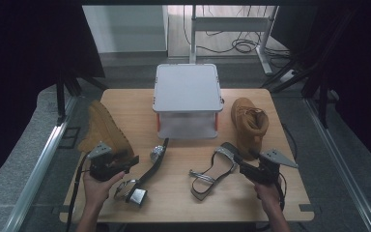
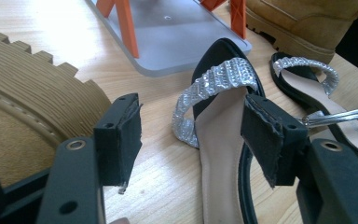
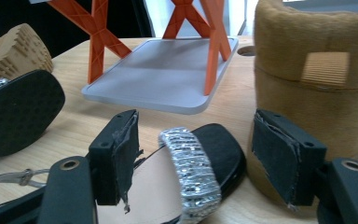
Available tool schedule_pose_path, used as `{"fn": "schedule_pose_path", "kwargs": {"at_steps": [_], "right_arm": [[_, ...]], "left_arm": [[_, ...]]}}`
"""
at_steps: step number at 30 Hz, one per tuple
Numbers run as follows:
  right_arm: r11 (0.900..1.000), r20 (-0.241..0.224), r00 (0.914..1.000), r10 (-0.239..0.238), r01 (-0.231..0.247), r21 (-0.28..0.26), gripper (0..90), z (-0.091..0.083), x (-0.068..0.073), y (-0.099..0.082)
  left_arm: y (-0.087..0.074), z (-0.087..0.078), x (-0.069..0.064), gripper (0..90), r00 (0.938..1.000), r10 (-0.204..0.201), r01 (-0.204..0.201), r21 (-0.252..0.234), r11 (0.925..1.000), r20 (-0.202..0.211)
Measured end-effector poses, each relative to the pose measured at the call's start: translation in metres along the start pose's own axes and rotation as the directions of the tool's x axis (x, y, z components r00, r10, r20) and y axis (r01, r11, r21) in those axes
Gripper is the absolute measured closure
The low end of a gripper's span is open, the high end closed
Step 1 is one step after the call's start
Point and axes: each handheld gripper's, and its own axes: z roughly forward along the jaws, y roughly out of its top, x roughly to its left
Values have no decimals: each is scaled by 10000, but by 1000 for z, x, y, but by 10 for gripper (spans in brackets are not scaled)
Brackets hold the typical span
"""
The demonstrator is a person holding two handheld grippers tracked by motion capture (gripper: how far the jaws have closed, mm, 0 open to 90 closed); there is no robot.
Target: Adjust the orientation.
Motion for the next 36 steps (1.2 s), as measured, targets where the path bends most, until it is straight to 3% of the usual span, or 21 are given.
{"fn": "schedule_pose_path", "kwargs": {"at_steps": [6, 9, 10, 12, 14, 18, 22, 28, 36], "right_arm": [[9993, -47, 9993, 365, -365, 26, 322, 0, -13, 0], [9994, 130, 9993, 337, -337, 25, 324, -1, -16, 2], [9994, 130, 9993, 337, -337, 25, 324, -1, -16, 2], [9995, 371, 9988, 307, -310, 85, 325, -2, -18, 3], [9994, 333, 9989, 337, -340, 60, 326, -2, -19, 5], [9994, 41, 9995, 300, -301, 147, 326, -5, -19, 8], [9992, -282, 9989, 387, -385, 73, 326, -8, -20, 12], [9984, -599, 9968, 531, -517, 246, 326, -5, -26, 10], [9980, -449, 9983, 382, -358, 528, 330, -7, -27, 7]], "left_arm": [[2, -6, 4, 451, 9995, -51, 49, -39, 10000, -299], [1, -8, 4, 571, 9995, -23, 23, -8, 10000, -313], [0, -9, 4, 571, 9994, -10, 10, 19, 10000, -339], [-1, -13, 3, 681, 9993, 21, -17, 126, 9999, -381], [0, -18, 0, 797, 9985, 73, -65, 156, 9999, -540], [5, -23, -5, 880, 9986, 12, -7, 104, 9999, -525], [12, -16, -6, 896, 9996, -155, 161, 256, 9995, -230], [29, -1, -13, 899, 9984, 282, -248, 689, 9973, -481], [39, 1, -18, 899, 9977, 558, -520, 939, 9942, -386]]}}
